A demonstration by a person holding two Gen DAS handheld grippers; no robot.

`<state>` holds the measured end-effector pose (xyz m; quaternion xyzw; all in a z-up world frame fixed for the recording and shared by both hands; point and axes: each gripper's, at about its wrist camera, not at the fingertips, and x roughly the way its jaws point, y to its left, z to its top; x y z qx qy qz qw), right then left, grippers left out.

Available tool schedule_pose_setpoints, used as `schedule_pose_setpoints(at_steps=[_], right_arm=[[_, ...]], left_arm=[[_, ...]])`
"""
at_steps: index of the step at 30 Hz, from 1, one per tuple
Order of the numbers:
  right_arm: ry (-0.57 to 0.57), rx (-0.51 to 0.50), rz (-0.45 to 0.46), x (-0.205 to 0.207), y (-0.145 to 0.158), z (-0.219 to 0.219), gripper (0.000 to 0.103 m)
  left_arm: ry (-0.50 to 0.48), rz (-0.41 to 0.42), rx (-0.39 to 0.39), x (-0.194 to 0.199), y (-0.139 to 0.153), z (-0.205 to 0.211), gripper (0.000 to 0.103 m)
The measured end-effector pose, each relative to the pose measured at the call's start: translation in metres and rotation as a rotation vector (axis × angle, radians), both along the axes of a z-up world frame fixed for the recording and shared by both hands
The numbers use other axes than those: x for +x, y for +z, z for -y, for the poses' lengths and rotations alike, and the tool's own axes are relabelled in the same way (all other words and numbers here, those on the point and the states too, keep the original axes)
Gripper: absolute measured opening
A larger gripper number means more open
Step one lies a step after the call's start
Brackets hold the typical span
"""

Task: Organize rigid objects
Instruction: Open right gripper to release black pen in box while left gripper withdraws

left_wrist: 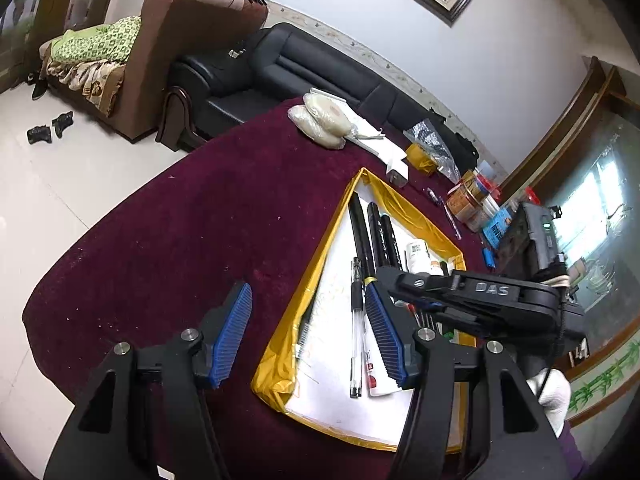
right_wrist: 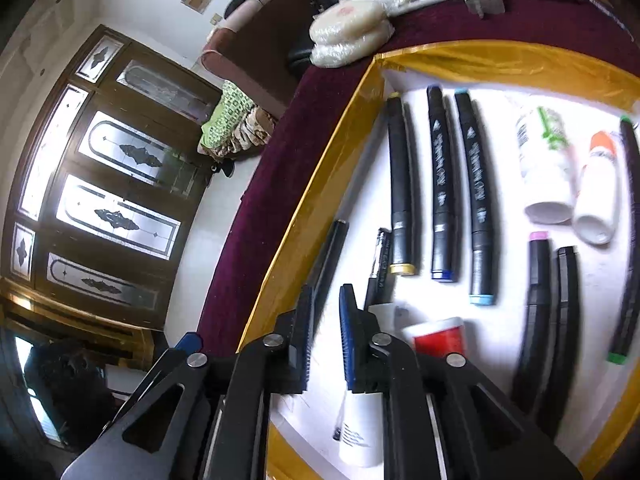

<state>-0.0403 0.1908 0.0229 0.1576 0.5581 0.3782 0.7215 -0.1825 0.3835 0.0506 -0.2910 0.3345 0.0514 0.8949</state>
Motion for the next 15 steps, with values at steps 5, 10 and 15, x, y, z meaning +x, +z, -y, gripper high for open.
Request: schedule_pose_setpoints(at_steps=[5,10,15], right_arm=[[-0.024,-0.006,0.085,-0.004,0.014,0.021,0.023],[-0.052,-0.033,0.201,-0.013,0.028,0.047,0.033],[-0.091,-0.077,0.283,-0.021,0.033,0.076,0.037]], left_arm=[[-0.022,-0.013,0.019,0.006,0.005,0.014,0.058],[-0.041,-0.020,0.142,0.009,0.017,0.045,0.061],[-0.072,-0.058,0.304,0.021,0.025,0.089,0.063]])
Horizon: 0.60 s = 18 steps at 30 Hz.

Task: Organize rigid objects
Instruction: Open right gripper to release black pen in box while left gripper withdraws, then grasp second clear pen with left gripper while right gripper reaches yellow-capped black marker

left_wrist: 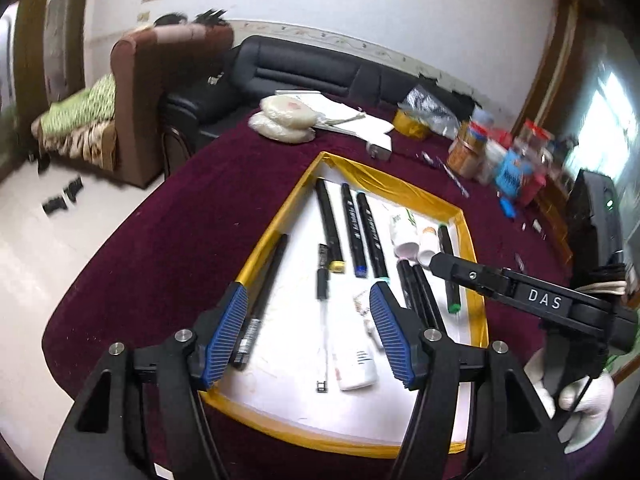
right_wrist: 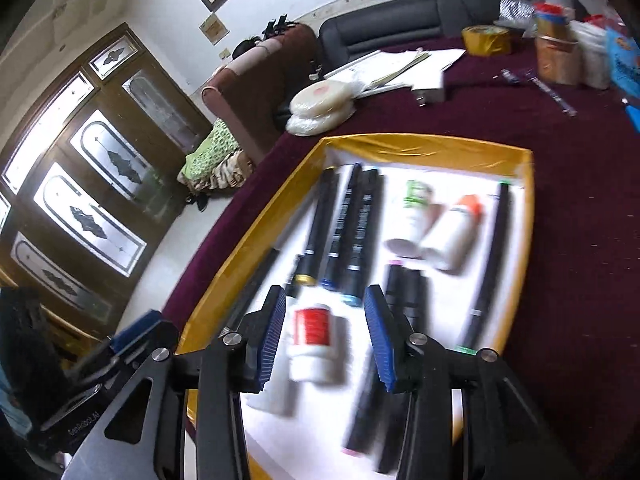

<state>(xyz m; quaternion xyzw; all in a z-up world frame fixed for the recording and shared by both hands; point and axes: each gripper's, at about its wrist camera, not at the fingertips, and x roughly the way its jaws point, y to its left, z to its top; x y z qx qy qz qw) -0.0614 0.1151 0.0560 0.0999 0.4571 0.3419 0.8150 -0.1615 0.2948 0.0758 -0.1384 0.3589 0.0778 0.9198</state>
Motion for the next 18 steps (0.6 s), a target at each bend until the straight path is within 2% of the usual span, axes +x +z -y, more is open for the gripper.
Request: schedule_pose_setpoints(at_steps=[7,11,18], right_arm=[[-0.079,-0.026,0.065,0.000,0.005,0.056,0.038],[-0.155,-0.018,0.060,0.008,0.000,0.103,0.038],[-0.298,-0.001,0.026,0.022,-0.011,0.186,0.037]], left_arm=[[-0.073,-0.067,0.113,0.021,0.002,0.057,0.063],[-0.128,-0.091,0.177,0.029,0.005,0.095,0.063],[-0.212,-0.112,0.233,0.042,0.008,0.146,0.063]])
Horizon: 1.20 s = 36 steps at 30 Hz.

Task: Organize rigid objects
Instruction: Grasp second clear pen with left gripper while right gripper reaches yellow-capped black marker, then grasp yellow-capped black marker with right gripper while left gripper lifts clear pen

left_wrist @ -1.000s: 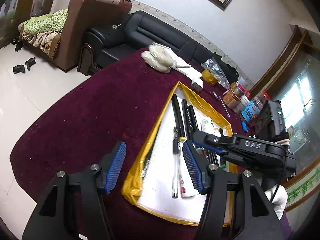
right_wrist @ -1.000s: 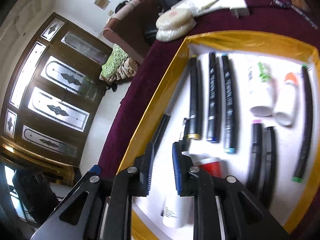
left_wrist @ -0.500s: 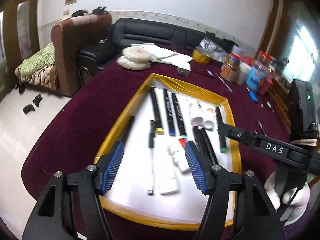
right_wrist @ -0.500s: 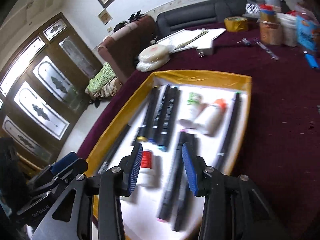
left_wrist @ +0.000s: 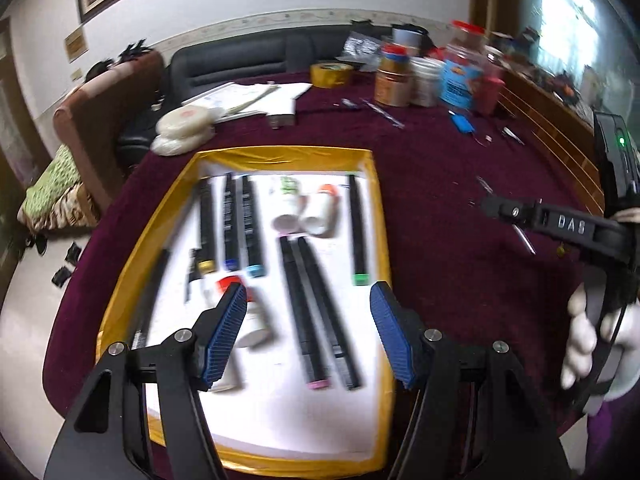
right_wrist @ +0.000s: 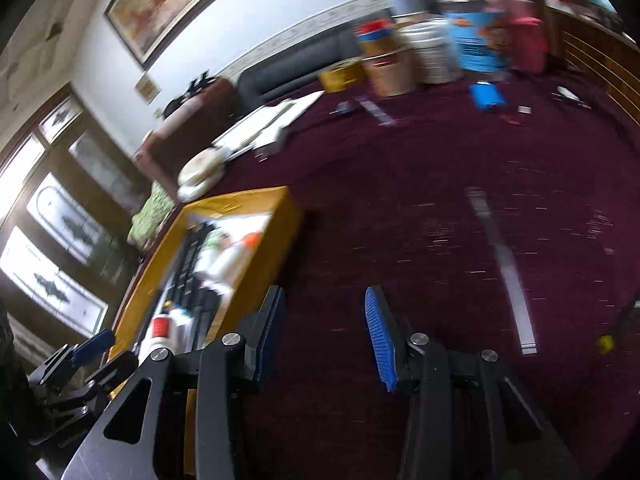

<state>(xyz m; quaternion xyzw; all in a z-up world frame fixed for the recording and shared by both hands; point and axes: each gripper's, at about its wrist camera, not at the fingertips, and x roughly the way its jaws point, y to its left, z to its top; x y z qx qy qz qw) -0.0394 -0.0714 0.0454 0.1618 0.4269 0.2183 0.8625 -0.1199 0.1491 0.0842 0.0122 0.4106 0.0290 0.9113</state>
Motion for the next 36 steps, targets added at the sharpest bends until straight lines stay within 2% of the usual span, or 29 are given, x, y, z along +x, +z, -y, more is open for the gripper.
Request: schedule_pose_setpoints(at_steps=[3,9,13,15,20,25,26,27,28,29,31,36], right_arm=[[-0.059,0.007,-0.001,0.007,0.000,0.036,0.037],[-0.294,0.034,0.002,0.025,-0.006,0.134,0.037],[-0.421,0.072,0.097,0.021,-0.008,0.181,0.038],[-0.484,0.092,0.130,0.015,-0.013,0.195,0.046],[-0.535,0.118,0.093,0.012,-0.020,0.209,0.047],[-0.544,0.104,0.070,0.017,-0.026,0.212,0.047],[-0.544,0.109,0.065,0.017,-0.028,0.214,0.047],[-0.547,0.113,0.062,0.017,-0.029,0.215,0.047],[-0.551,0.116,0.060,0.017,-0.029,0.216,0.047],[-0.554,0.122,0.059,0.015,-0.031,0.219,0.047],[-0.557,0.134,0.056,0.015,-0.031,0.220,0.047],[-0.547,0.147,0.043,0.017,-0.033,0.220,0.048]], left_arm=[[-0.040,-0.009,-0.019,0.003,0.001,0.017,0.063],[-0.196,-0.067,-0.177,0.022,0.001,0.056,0.063],[-0.251,-0.114,-0.199,0.054,-0.007,0.097,0.063],[-0.284,-0.126,-0.209,0.075,-0.013,0.124,0.063],[-0.329,-0.162,-0.205,0.124,-0.037,0.182,0.062],[-0.343,-0.208,-0.088,0.167,-0.069,0.228,0.062],[-0.358,-0.169,-0.037,0.167,-0.068,0.233,0.057],[-0.383,-0.156,-0.018,0.164,-0.067,0.236,0.045],[-0.396,-0.156,-0.029,0.161,-0.065,0.234,0.026],[-0.408,-0.158,-0.022,0.156,-0.062,0.231,0.014],[-0.415,-0.173,-0.029,0.148,-0.059,0.220,0.008],[-0.383,-0.172,-0.051,0.136,-0.061,0.198,0.008]])
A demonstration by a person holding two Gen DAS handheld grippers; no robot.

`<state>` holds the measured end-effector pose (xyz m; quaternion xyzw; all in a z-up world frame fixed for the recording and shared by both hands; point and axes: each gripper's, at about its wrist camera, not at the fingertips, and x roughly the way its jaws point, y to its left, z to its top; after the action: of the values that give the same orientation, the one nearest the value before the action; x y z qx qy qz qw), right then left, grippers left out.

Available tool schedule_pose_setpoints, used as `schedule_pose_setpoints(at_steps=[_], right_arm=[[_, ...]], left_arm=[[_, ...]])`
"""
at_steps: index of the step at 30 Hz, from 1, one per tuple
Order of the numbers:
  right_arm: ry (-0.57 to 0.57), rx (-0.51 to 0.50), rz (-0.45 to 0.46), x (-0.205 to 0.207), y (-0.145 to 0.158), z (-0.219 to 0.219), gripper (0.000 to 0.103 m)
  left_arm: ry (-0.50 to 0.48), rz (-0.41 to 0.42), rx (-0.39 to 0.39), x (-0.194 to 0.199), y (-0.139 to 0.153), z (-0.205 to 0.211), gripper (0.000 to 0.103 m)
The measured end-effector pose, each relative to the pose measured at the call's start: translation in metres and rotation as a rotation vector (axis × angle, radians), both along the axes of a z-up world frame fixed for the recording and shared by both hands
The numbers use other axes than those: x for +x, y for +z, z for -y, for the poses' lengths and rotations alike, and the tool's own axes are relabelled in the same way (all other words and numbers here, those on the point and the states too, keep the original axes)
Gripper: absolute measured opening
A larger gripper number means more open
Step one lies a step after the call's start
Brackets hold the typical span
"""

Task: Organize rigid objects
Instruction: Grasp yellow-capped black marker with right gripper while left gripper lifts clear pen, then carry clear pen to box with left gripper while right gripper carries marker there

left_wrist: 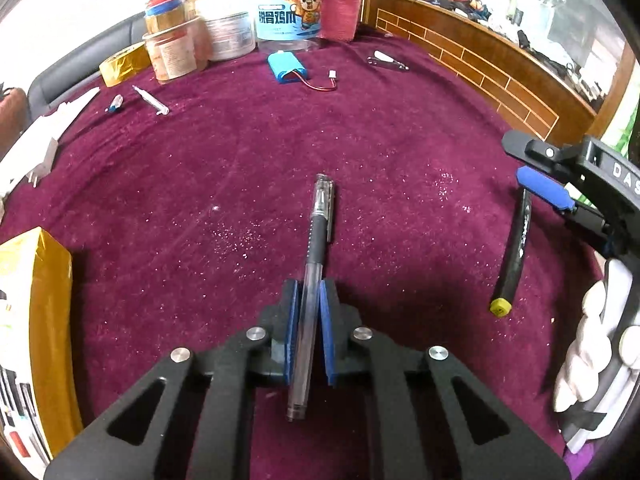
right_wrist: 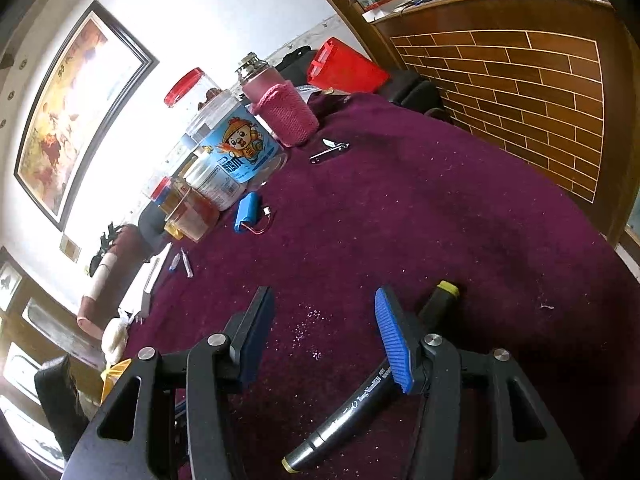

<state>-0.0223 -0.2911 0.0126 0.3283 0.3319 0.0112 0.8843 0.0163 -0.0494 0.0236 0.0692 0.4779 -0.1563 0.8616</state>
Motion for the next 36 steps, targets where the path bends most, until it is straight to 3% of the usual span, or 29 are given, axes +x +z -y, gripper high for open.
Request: schedule_pose_setpoints(at_steps=[4,6,7,8,14,19,24,27,29,30,31,34,36], right_arm=[[-0.011,-0.012,0.000,0.000,0.000,0.000,0.048],[-0.018,-0.020,-0.001,0.000,-0.001,0.001,0.048],[-0.022,-0.026,0.000,0.000,-0.001,0.001,0.048],[-0.030,-0.033,0.003,-0.001,0.000,0.002,0.048],[-0.058,-0.030,0.000,-0.004,0.000,0.011,0.048],[-0.042,0.044,-0.072,-0.022,0.000,0.018,0.048],[0.013,-0.096,-0.188,-0.026,0.004,-0.008,0.048],[0.037,-0.194,-0.287,-0.007,-0.001,-0.028,0.048],[0.022,-0.278,-0.304,0.003,-0.002,-0.039,0.047],[0.014,-0.313,-0.315,0.006,-0.002,-0.042,0.039],[0.005,-0.341,-0.316,0.008,-0.003,-0.044,0.020],[0.012,-0.352,-0.310,0.011,-0.006,-0.042,0.013],[0.032,-0.260,-0.303,0.007,-0.006,-0.034,0.013]], left_arm=[[-0.019,0.027,0.014,0.011,-0.006,0.015,0.022],[-0.027,0.022,0.004,0.019,-0.009,0.018,0.022],[-0.032,0.007,-0.031,0.018,-0.008,0.014,0.008],[-0.041,-0.018,-0.095,0.015,-0.005,0.007,0.006],[0.002,0.023,-0.278,-0.017,0.021,-0.047,0.007],[0.000,0.054,-0.440,-0.054,0.045,-0.096,0.007],[0.002,0.079,-0.544,-0.081,0.055,-0.131,0.007],[0.048,0.091,-0.600,-0.095,0.056,-0.161,0.007],[0.099,0.107,-0.616,-0.106,0.058,-0.189,0.007],[0.116,0.113,-0.614,-0.110,0.058,-0.198,0.007],[0.141,0.121,-0.610,-0.114,0.058,-0.210,0.007],[0.224,0.132,-0.616,-0.126,0.056,-0.248,0.007],[0.280,0.144,-0.616,-0.136,0.051,-0.276,0.007]])
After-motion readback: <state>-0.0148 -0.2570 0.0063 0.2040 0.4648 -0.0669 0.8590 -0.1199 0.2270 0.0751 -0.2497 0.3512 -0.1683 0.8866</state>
